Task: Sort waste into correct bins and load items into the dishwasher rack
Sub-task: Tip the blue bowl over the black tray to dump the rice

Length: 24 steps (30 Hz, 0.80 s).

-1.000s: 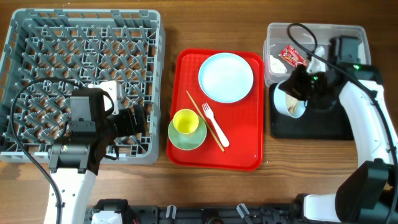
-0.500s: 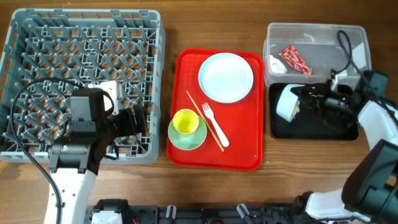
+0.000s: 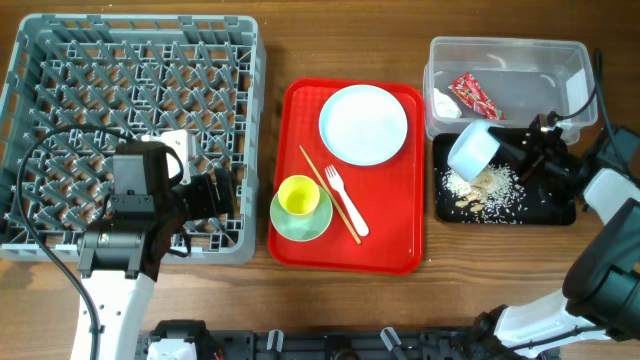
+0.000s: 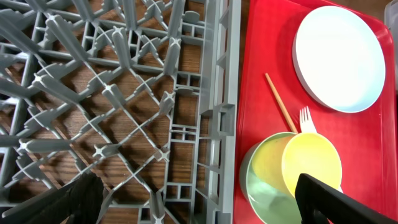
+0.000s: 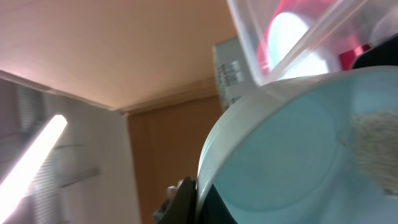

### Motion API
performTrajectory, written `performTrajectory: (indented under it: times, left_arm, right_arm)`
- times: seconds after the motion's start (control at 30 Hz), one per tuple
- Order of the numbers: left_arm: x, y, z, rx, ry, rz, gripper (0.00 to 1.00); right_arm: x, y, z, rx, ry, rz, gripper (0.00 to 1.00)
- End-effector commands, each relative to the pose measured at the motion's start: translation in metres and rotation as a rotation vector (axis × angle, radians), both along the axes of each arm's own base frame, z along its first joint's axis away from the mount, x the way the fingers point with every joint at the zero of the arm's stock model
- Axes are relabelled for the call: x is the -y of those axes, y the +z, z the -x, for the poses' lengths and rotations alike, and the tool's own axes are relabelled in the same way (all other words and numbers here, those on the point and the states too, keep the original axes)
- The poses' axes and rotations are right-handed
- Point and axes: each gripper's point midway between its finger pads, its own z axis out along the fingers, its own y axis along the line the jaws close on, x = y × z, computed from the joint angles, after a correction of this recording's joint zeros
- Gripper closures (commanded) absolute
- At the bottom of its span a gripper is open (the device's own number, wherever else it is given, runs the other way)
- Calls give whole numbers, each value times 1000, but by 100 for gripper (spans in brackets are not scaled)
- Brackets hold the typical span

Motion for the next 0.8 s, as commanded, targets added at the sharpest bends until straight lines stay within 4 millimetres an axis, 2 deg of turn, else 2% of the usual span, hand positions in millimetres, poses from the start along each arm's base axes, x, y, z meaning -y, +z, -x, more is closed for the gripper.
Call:
performTrajectory:
  times: [0.0, 0.27, 0.47, 0.6, 0.77]
  left_arm:
    - [1, 11, -3, 29, 1, 14, 0]
    - [1, 11, -3, 29, 1, 14, 0]
    - [1, 11, -3, 29, 1, 14, 0]
    - [1, 11, -3, 29, 1, 14, 0]
    - [1, 11, -3, 29, 1, 14, 0]
  right_arm:
    - [6, 10, 4, -65, 15, -141, 96]
    - [22, 12, 3, -127, -22, -185, 96]
    - [26, 14, 0, -58, -25, -134, 96]
    - [17, 14, -1, 59, -2, -51, 96]
    - [-8, 14, -3, 30, 61, -57, 96]
